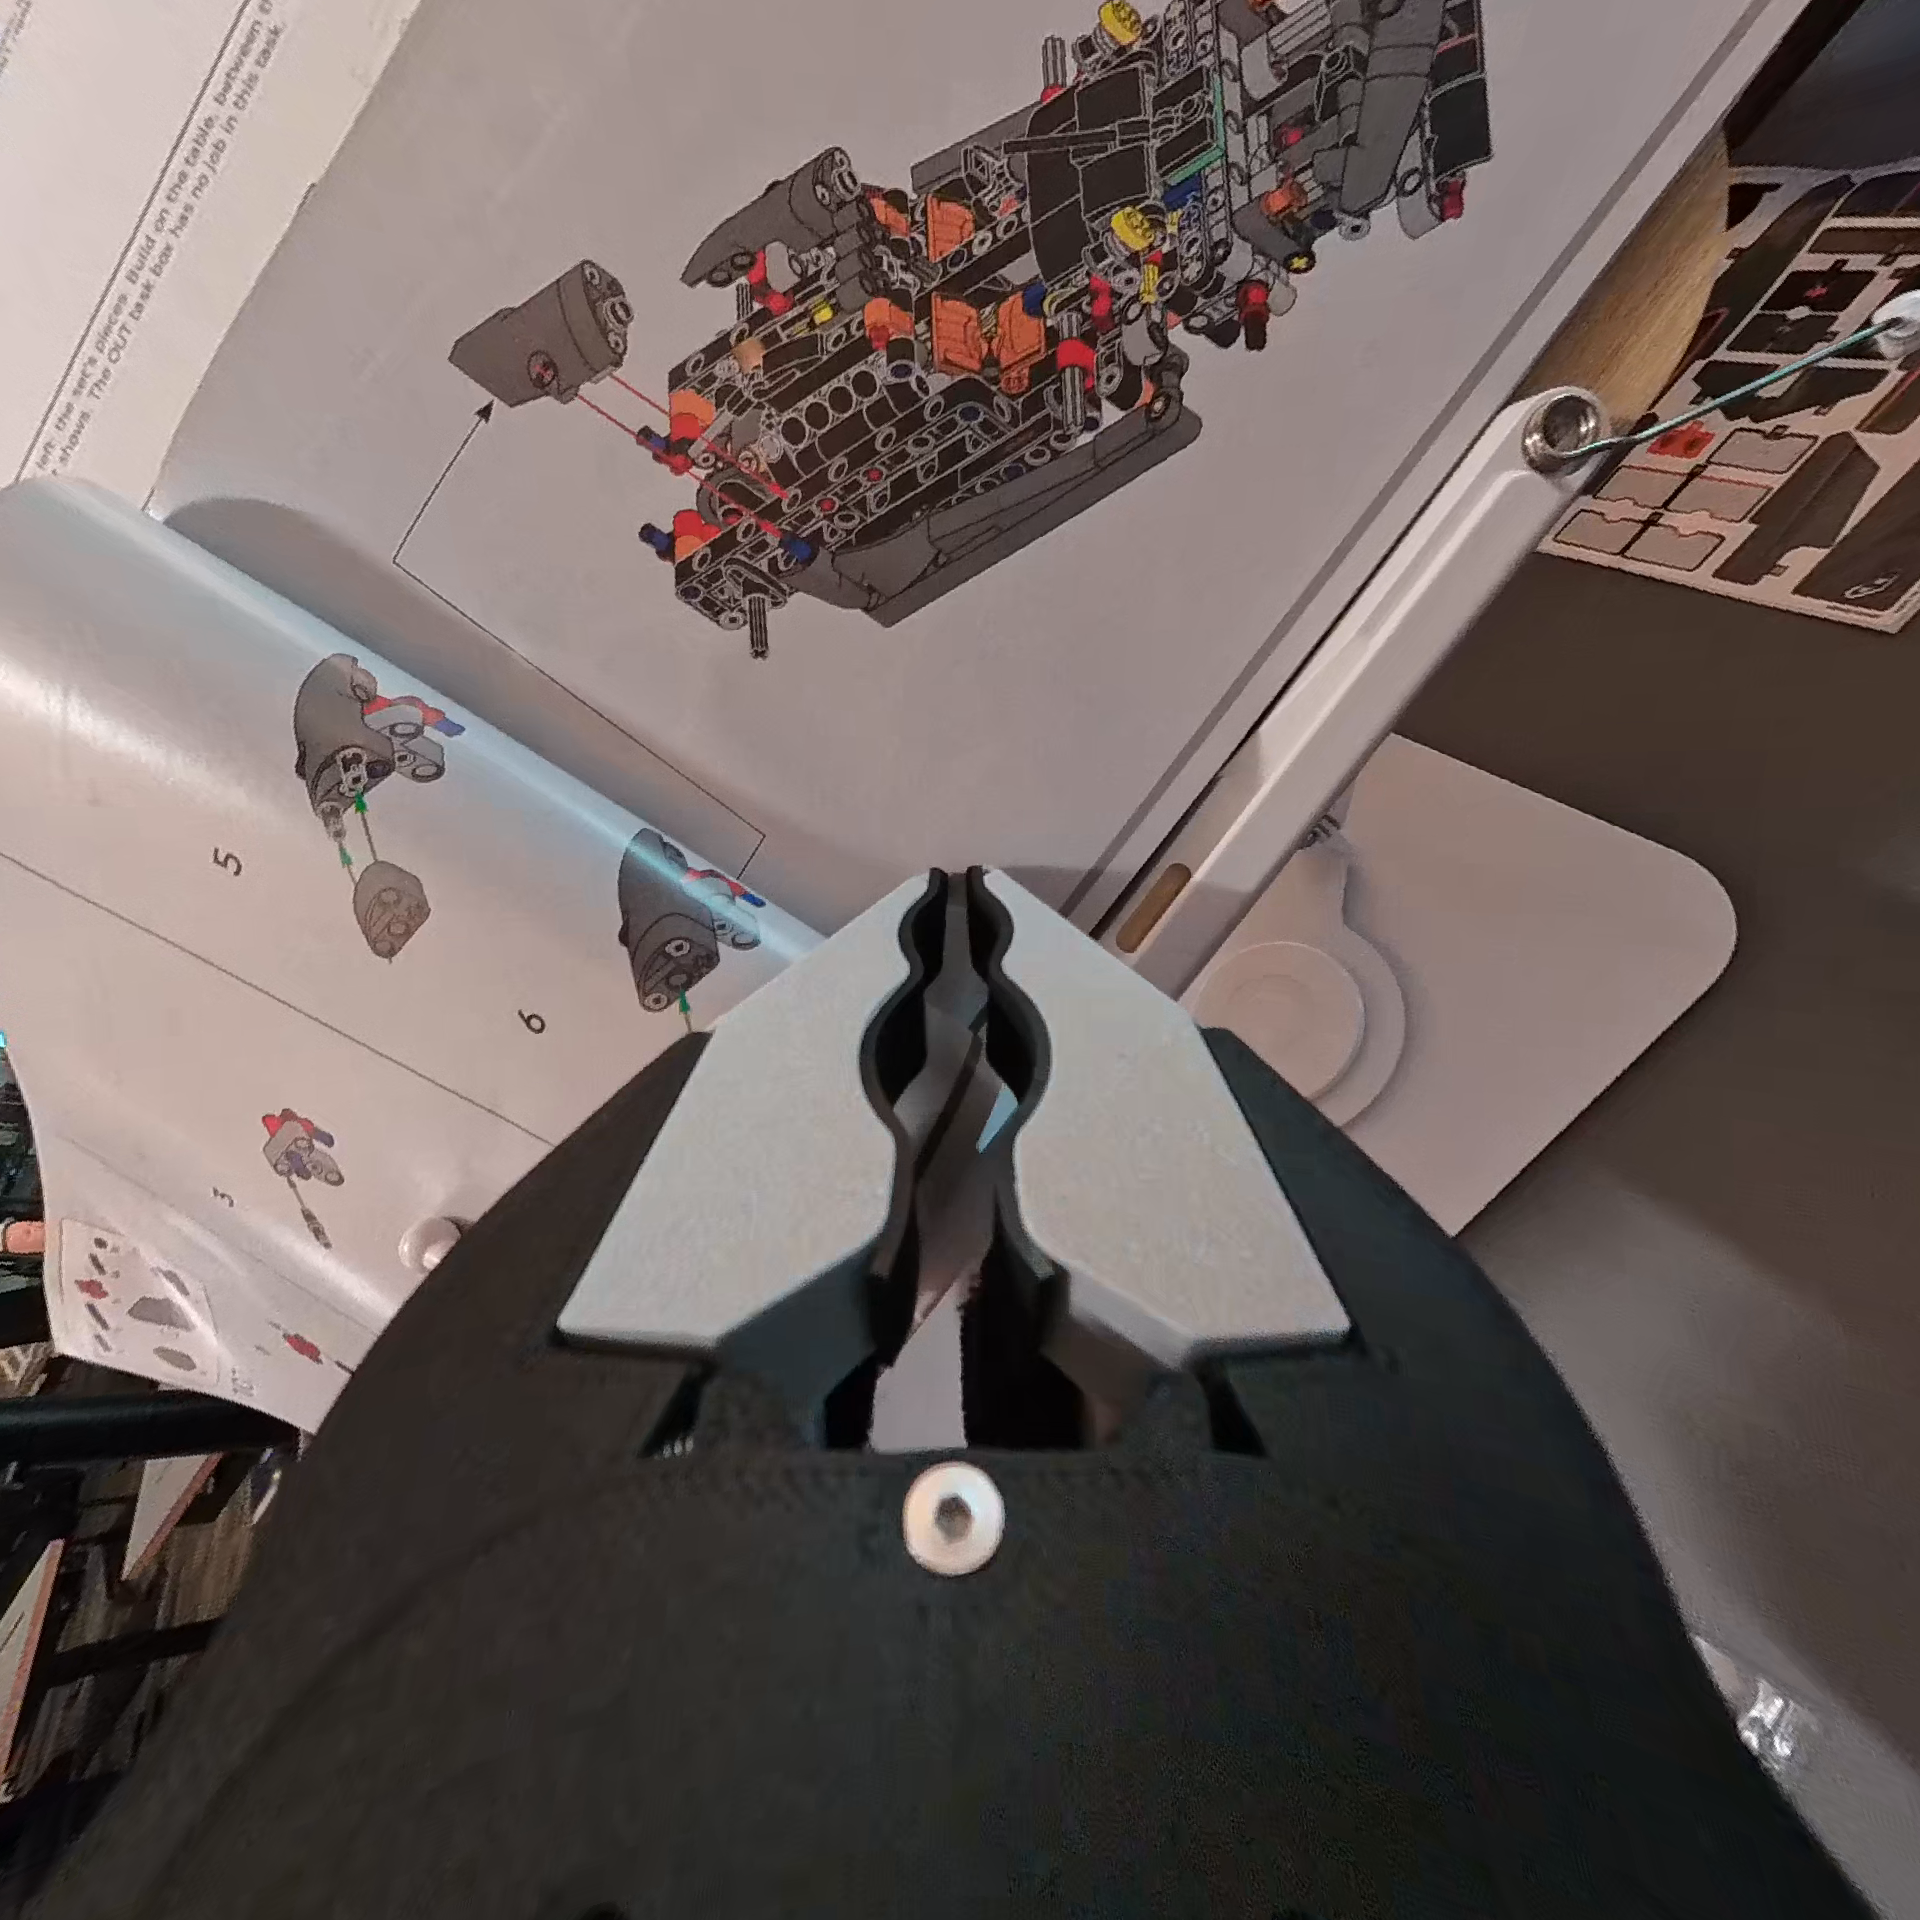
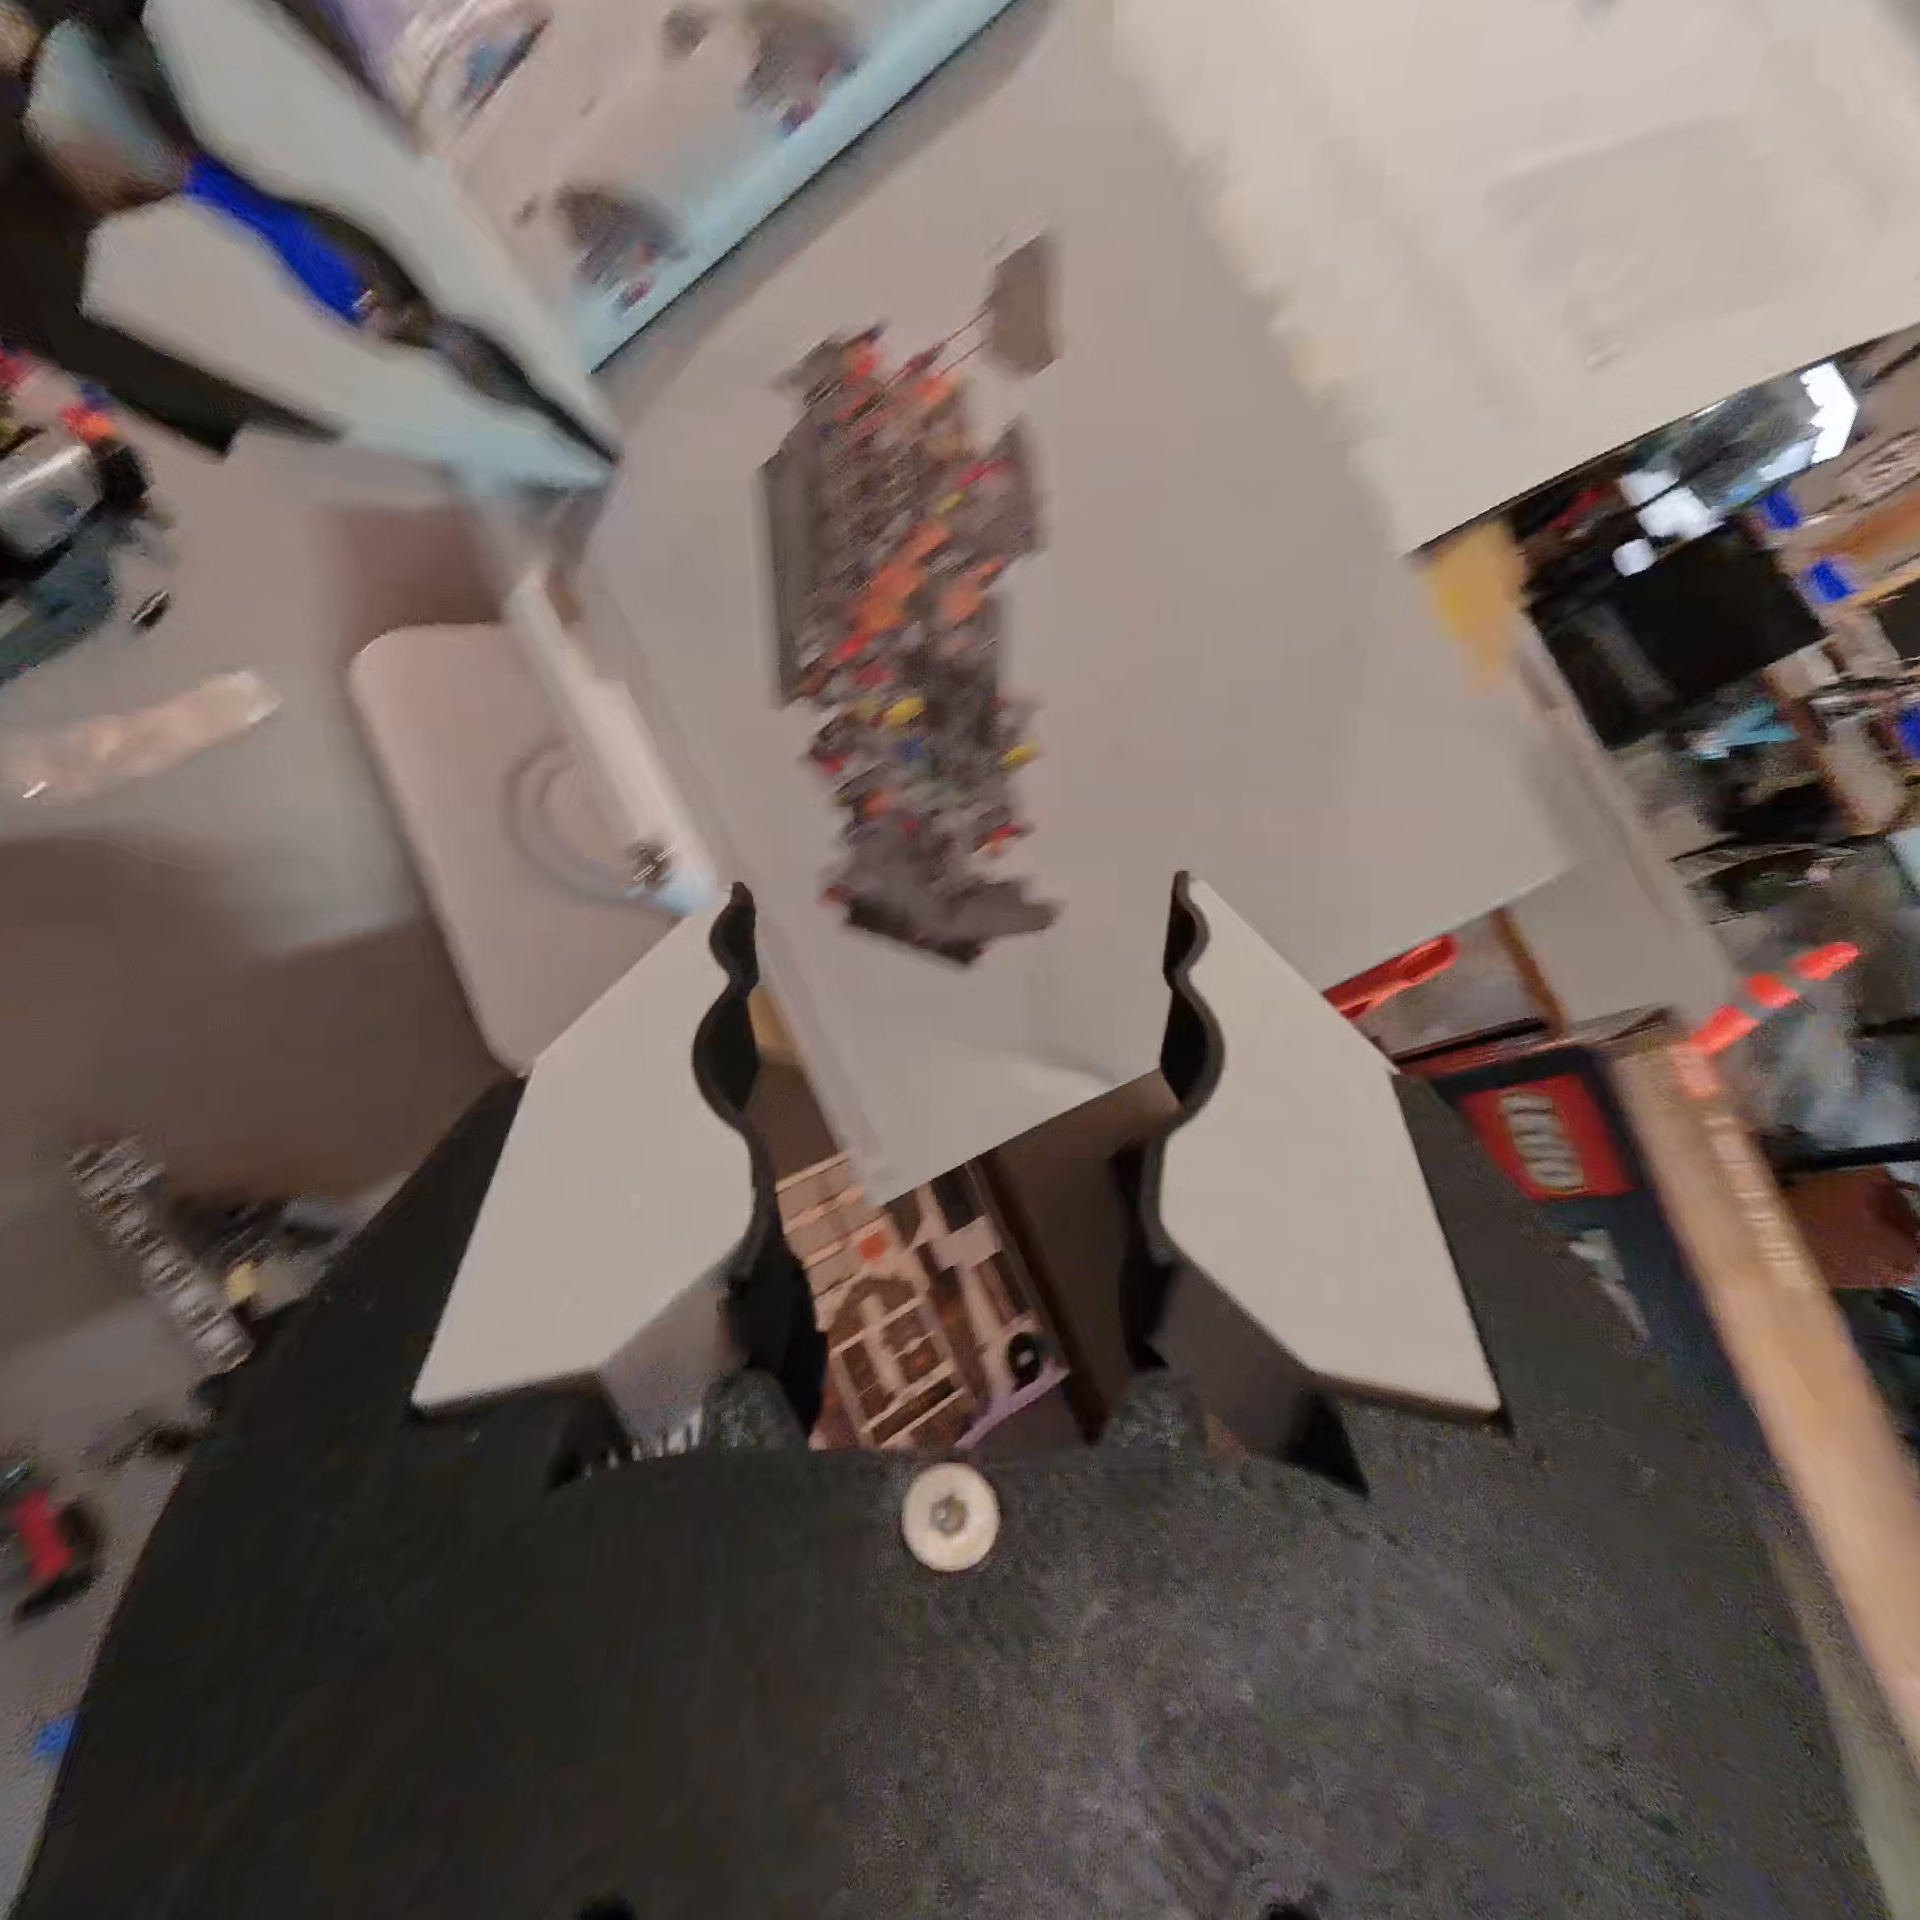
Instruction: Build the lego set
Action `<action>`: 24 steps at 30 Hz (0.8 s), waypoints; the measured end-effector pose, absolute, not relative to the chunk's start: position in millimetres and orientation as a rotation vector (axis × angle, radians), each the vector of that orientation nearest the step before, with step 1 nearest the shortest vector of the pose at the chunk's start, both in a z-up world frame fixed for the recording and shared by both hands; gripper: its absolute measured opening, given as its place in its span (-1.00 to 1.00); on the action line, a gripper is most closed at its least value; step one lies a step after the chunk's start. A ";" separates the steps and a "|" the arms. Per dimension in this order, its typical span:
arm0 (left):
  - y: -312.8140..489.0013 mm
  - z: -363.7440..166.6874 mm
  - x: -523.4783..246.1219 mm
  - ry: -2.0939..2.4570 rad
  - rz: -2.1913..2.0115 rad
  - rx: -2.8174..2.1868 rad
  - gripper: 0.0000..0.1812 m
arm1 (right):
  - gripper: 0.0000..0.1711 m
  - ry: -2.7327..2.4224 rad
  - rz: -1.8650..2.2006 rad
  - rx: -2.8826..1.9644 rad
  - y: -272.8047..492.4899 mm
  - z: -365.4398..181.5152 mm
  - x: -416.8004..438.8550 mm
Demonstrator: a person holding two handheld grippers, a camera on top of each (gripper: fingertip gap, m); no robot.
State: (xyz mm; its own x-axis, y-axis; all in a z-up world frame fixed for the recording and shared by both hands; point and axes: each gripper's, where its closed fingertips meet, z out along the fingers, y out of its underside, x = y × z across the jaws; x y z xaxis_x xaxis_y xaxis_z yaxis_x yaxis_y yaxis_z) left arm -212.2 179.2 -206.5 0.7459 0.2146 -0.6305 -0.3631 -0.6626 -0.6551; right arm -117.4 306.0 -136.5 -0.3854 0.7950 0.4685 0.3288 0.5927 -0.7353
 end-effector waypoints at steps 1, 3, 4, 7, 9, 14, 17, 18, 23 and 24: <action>179.4 -206.4 -212.5 0.110 0.893 -2.117 -0.97 | -0.07 -1.919 0.669 -0.881 313.1 -122.1 -128.3; 179.4 -206.2 -212.8 0.108 0.892 -2.118 -0.98 | -0.07 -1.843 0.596 -0.842 328.9 -102.8 -152.6; 179.2 -206.3 -212.6 0.109 0.890 -2.119 -0.98 | -0.04 -1.845 0.572 -0.846 335.3 -101.3 -163.7; 178.6 -206.6 -211.9 0.117 0.893 -2.122 -0.97 | -0.03 -1.877 0.524 -0.895 354.6 -111.2 -189.5; 178.5 -206.6 -211.5 0.116 0.887 -2.123 -0.97 | -0.13 -1.895 0.490 -0.918 363.3 -119.6 -195.3; 178.3 -207.2 -211.7 0.129 0.894 -2.120 -0.96 | -0.26 -1.881 0.499 -0.924 365.6 -129.0 -197.6; 178.0 -207.5 -211.2 0.137 0.889 -2.120 -0.96 | -0.39 -1.872 0.507 -0.919 366.4 -126.9 -197.6; 178.0 -207.6 -210.9 0.139 0.887 -2.120 -0.96 | -0.42 -1.872 0.503 -0.911 366.0 -127.5 -197.5; 177.8 -208.0 -210.8 0.146 0.888 -2.123 -0.96 | -0.71 -1.899 0.493 -0.858 355.6 -132.0 -194.8; 177.7 -208.1 -210.6 0.146 0.884 -2.123 -0.96 | -0.82 -1.911 0.502 -0.843 351.2 -132.5 -192.9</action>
State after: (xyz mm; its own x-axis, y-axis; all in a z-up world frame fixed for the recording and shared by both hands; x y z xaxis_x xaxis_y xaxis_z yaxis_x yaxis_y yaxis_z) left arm -210.6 177.7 -208.1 0.7474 0.1874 -0.6374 -0.3826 -0.6629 -0.6436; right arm -192.9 351.2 -132.5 -0.3075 0.7355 0.6037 0.3440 0.6775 -0.6502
